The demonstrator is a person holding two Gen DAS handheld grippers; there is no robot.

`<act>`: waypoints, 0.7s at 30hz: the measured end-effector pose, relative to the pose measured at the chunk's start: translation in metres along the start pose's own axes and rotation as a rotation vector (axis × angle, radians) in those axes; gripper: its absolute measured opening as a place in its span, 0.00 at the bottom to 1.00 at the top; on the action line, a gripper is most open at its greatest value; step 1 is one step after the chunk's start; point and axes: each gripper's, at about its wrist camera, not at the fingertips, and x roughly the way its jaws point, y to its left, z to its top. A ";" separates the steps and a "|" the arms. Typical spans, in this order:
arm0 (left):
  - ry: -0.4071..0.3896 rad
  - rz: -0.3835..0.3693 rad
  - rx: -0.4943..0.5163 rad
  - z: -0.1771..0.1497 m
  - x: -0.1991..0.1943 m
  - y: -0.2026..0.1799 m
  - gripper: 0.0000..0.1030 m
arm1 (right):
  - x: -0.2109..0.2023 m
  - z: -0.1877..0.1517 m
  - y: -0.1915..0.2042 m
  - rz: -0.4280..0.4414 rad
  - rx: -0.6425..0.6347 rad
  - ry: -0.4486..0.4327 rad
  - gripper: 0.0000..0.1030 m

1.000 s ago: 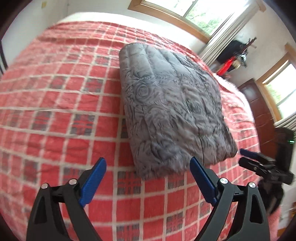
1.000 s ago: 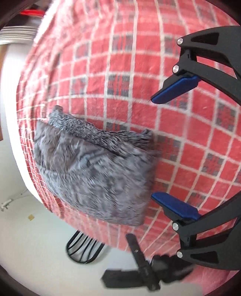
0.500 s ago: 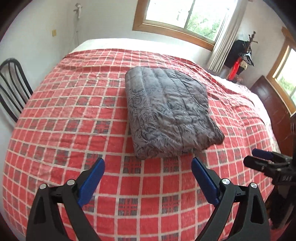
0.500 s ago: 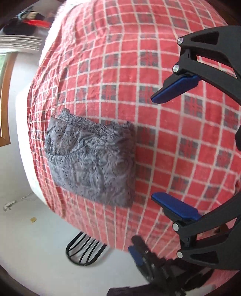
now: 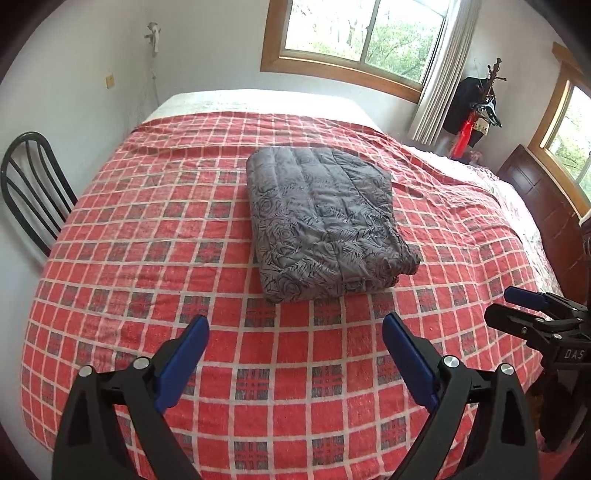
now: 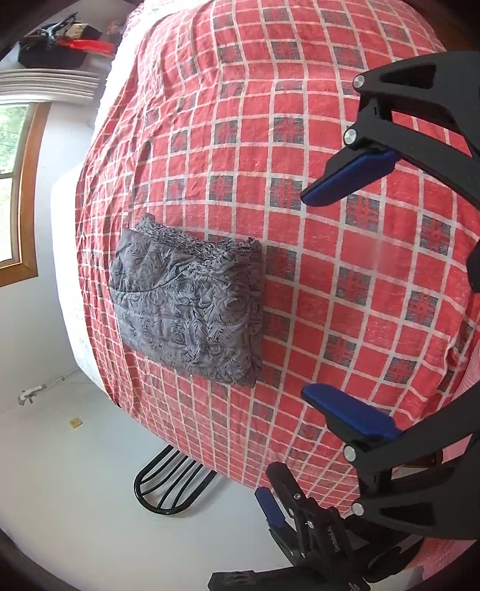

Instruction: Fold large clothes

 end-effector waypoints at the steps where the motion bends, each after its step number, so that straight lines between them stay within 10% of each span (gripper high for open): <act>1: -0.003 0.005 -0.001 -0.001 -0.003 -0.001 0.92 | -0.001 -0.001 0.001 0.002 0.000 -0.001 0.93; 21: -0.015 0.023 0.005 -0.005 -0.012 -0.001 0.92 | -0.008 -0.006 0.011 -0.002 -0.014 -0.011 0.93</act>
